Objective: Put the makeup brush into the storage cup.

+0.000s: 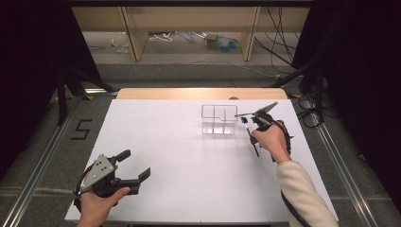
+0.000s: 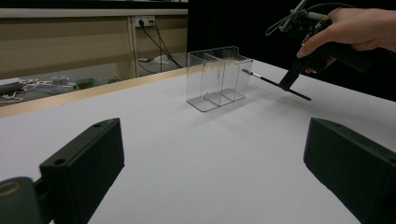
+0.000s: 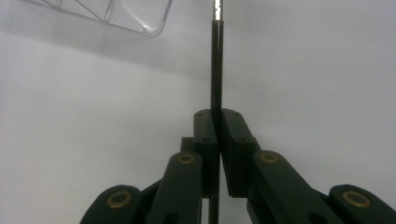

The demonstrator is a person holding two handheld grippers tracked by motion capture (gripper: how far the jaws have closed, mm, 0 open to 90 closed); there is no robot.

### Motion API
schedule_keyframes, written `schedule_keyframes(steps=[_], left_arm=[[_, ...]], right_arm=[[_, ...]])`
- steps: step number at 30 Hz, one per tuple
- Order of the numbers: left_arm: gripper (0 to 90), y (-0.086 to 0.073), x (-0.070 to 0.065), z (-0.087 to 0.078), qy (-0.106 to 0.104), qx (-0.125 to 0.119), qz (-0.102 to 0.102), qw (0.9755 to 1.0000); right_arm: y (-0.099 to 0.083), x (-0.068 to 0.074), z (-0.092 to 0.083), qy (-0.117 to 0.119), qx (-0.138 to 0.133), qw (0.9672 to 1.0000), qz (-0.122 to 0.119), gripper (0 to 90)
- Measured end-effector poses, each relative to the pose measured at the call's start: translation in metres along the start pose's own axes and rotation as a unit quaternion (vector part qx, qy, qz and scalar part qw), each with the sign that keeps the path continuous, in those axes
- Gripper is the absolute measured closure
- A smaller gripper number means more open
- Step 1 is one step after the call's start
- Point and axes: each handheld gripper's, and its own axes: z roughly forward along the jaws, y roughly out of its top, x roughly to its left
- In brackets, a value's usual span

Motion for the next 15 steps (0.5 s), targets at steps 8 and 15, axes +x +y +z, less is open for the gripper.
schedule_keyframes(steps=[8,15], left_arm=[[5.2,-0.0002,0.0004,0.0002,0.000,0.000,-0.001,1.0000],[5.3,-0.0003,0.0004,0.0004,0.001,0.001,-0.001,1.0000]], right_arm=[[-0.0017,-0.0029,-0.0030,0.006,-0.030,0.9995,0.003,85.8],[-0.0026,-0.0036,-0.0052,0.005,-0.062,0.9981,-0.002,85.8]])
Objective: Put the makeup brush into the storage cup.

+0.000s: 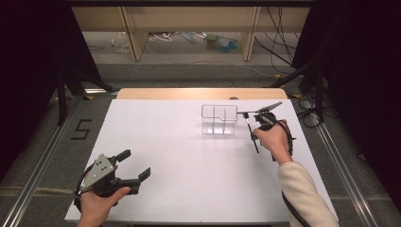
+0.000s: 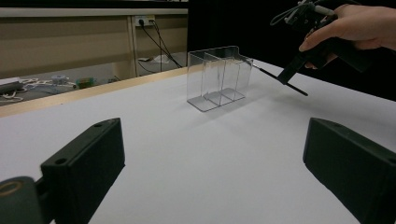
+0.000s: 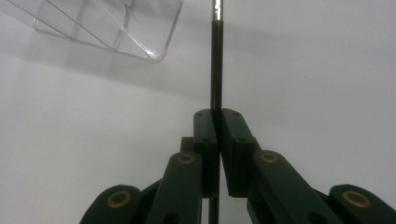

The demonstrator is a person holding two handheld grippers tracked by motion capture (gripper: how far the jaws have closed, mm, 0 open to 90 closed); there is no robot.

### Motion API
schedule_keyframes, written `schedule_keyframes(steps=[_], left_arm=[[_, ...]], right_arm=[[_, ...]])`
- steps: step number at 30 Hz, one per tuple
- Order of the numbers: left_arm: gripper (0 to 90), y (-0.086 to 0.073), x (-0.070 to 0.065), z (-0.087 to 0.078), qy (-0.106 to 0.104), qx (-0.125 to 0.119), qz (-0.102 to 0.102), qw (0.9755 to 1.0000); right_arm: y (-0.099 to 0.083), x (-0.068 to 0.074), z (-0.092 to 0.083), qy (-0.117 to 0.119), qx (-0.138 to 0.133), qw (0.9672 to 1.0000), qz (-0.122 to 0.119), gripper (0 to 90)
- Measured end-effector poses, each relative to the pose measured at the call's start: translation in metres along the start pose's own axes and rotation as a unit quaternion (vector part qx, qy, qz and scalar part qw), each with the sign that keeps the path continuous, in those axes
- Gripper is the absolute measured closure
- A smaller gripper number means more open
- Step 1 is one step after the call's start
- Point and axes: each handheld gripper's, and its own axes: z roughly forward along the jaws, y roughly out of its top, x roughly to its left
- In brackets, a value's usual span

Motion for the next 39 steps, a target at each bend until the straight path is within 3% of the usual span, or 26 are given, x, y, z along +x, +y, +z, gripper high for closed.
schedule_keyframes(steps=[3,5,9,13,15,18,19,23,24,39], left_arm=[[5.4,0.000,0.000,0.000,0.001,0.001,-0.001,1.0000],[5.4,0.000,0.000,0.000,0.001,0.002,-0.001,1.0000],[5.8,0.000,0.000,0.000,0.003,0.003,0.001,1.0000],[6.0,0.000,0.000,0.000,0.004,0.003,0.001,1.0000],[6.1,0.000,0.000,0.000,0.004,0.003,0.001,1.0000],[6.2,0.000,0.000,0.000,0.005,0.003,0.001,1.0000],[6.2,0.000,0.000,0.000,0.005,0.003,0.002,1.0000],[6.3,0.000,0.000,0.000,0.006,0.004,0.001,1.0000],[6.4,0.000,0.000,0.000,0.006,0.004,0.002,1.0000],[6.6,0.000,0.000,0.000,0.008,0.004,0.002,1.0000]], right_arm=[[0.000,0.000,-0.002,0.001,0.001,1.0000,0.002,85.8],[0.001,-0.003,-0.003,0.004,-0.005,0.9999,-0.011,85.8],[0.000,0.000,-0.005,0.003,-0.019,0.9998,0.010,85.7],[0.001,-0.001,-0.006,0.000,-0.021,0.9998,-0.004,85.7],[0.001,0.002,-0.008,0.003,-0.024,0.9997,0.008,85.8],[0.002,0.001,-0.008,-0.002,-0.034,0.9994,0.001,85.8],[0.001,0.003,-0.009,-0.003,-0.035,0.9993,0.016,85.8],[0.002,0.000,-0.010,-0.004,-0.042,0.9991,0.004,85.8],[0.001,0.002,-0.011,0.000,-0.046,0.9988,0.016,85.7],[0.002,0.003,-0.015,0.000,-0.058,0.9980,0.025,85.7]])
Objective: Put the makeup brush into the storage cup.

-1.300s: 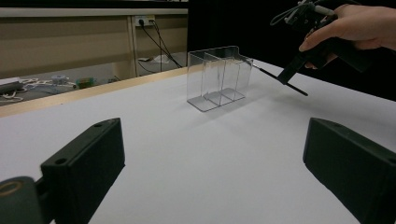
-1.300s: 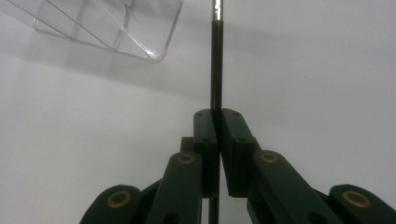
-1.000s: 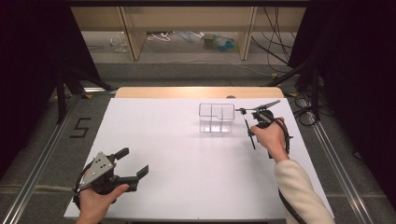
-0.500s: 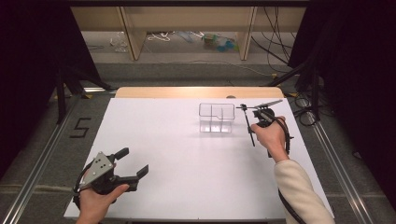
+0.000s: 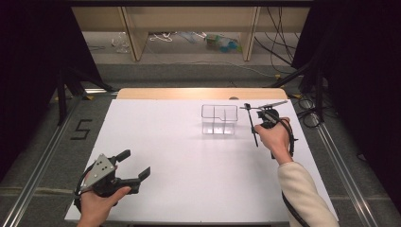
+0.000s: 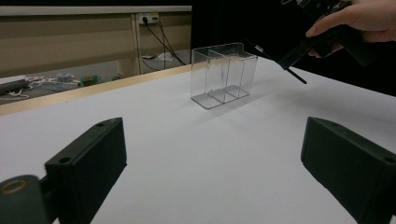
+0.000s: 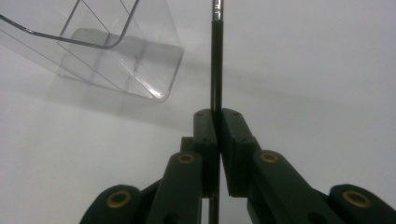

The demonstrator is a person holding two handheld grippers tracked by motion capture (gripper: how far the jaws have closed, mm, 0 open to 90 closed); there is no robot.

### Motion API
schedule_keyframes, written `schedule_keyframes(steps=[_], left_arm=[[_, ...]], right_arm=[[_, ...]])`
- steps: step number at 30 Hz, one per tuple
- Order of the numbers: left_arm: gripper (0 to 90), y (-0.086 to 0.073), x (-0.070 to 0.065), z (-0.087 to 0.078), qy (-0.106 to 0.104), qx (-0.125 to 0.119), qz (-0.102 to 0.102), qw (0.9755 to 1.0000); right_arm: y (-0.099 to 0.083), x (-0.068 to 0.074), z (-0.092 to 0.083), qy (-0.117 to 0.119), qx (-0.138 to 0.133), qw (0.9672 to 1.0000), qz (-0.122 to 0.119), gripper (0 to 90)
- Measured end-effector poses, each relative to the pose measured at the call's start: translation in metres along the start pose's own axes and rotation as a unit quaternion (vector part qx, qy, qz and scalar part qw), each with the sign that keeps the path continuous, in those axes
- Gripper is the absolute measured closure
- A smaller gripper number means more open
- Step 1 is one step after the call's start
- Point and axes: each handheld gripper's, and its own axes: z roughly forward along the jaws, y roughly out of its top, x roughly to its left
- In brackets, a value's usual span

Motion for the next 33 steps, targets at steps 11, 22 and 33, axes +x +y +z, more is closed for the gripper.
schedule_keyframes(steps=[11,22,33], left_arm=[[6.8,0.0000,0.0000,0.0001,0.001,0.000,0.001,1.0000],[6.9,-0.0001,0.0000,0.0001,0.002,0.000,0.001,1.0000],[7.0,-0.0002,-0.0001,0.0002,0.002,0.000,0.000,1.0000]], right_arm=[[0.0005,-0.0001,-0.0022,-0.002,-0.013,0.9999,0.001,85.8],[0.0008,-0.0001,-0.0039,-0.003,-0.024,0.9997,0.003,85.8],[0.0015,0.0001,-0.0056,-0.004,-0.032,0.9995,0.004,85.7]])
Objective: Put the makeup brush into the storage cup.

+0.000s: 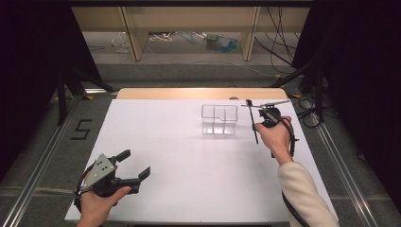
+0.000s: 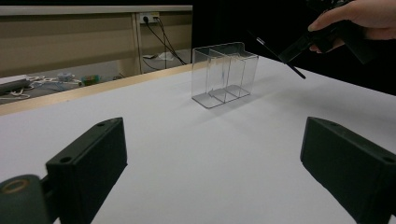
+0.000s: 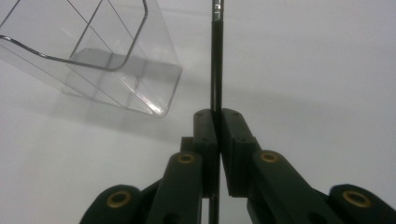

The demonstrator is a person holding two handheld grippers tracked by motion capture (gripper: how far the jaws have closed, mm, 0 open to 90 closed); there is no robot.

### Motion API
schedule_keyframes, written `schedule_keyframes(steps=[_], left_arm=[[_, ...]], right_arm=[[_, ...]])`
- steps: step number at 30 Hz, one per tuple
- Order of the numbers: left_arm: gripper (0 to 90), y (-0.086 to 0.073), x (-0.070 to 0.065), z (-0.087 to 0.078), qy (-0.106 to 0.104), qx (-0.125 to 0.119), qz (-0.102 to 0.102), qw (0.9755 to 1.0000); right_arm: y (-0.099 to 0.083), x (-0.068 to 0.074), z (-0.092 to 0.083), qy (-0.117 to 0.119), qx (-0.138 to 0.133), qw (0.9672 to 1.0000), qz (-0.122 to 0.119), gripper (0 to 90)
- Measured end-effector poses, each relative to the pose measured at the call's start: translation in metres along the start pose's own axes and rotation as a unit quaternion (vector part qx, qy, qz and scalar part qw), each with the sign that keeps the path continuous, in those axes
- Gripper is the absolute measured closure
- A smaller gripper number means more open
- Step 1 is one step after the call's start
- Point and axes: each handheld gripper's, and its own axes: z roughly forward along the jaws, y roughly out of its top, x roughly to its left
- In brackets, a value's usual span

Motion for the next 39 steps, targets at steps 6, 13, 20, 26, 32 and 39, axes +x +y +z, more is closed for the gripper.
schedule_keyframes(steps=[6,13,20,26,32,39], left_arm=[[7.0,0.0000,-0.0001,0.0000,0.000,0.000,0.000,1.0000],[7.1,0.0000,-0.0001,0.0000,0.000,0.000,0.000,1.0000],[7.1,-0.0001,0.0001,0.0001,0.001,0.000,-0.001,1.0000],[7.1,-0.0001,0.0001,0.0001,0.001,0.001,-0.001,1.0000],[7.1,-0.0001,0.0002,0.0001,0.001,0.001,-0.001,1.0000],[7.1,-0.0002,0.0005,0.0001,0.002,0.003,0.000,1.0000]], right_arm=[[0.0012,0.0003,-0.0028,-0.002,-0.007,1.0000,0.000,85.8],[0.0012,0.0011,-0.0033,0.001,-0.017,0.9999,0.004,85.8],[0.0022,0.0012,-0.0049,-0.012,-0.016,0.9998,-0.002,85.7],[0.0019,0.0024,-0.0052,-0.002,-0.033,0.9994,0.003,85.7],[0.0022,0.0019,-0.0057,0.000,-0.038,0.9993,-0.001,85.8],[0.0030,0.0015,-0.0068,-0.004,-0.044,0.9990,-0.007,85.7]])
